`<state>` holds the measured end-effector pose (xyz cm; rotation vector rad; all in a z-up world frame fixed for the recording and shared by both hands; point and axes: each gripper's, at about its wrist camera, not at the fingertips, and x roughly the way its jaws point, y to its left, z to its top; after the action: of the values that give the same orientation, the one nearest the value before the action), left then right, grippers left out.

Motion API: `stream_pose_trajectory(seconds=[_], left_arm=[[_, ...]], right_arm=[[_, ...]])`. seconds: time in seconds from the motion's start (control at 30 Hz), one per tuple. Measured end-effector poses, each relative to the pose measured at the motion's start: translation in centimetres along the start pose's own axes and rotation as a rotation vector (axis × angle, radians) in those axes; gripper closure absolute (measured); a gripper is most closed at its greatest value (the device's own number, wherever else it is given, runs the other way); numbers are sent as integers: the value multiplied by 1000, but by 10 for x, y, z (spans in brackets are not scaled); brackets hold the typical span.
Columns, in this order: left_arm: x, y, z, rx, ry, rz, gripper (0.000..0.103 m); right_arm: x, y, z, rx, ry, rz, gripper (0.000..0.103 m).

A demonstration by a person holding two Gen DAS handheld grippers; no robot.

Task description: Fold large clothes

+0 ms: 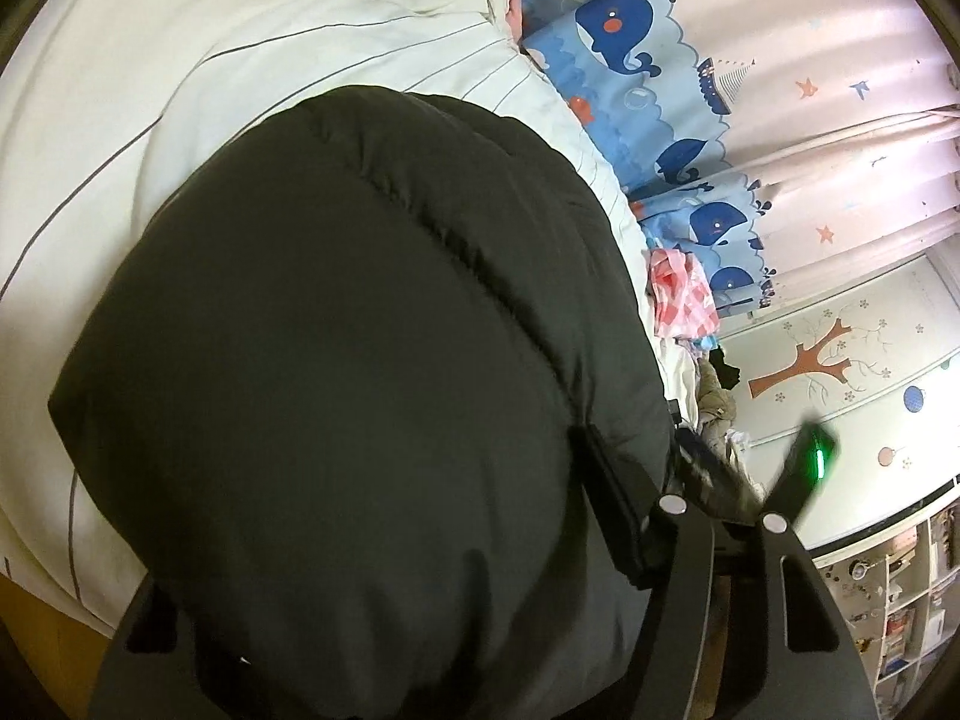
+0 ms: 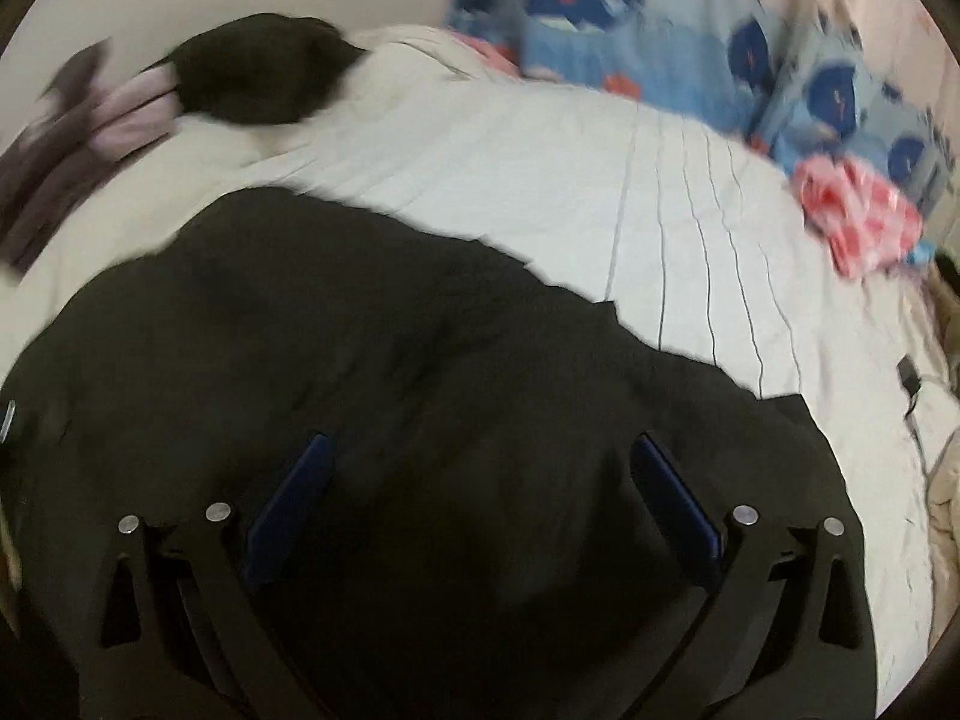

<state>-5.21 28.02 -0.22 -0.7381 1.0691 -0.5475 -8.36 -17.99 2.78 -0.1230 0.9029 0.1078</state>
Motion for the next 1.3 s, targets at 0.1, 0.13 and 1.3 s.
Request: stream_pose_trajectory(seconds=[0.1,0.13,1.3], left_arm=[[-1,-4,-2,27,-5,10,43],[-2,-6,-3,42,-9,18,45],[-23,-2,-5,-105,59,-99,69]], right_arm=[[15,20,-33,-90,36,-36,7],[16,21,-41,-82,35,-32,7],[-81,-185,-151,903,-60,503,86]])
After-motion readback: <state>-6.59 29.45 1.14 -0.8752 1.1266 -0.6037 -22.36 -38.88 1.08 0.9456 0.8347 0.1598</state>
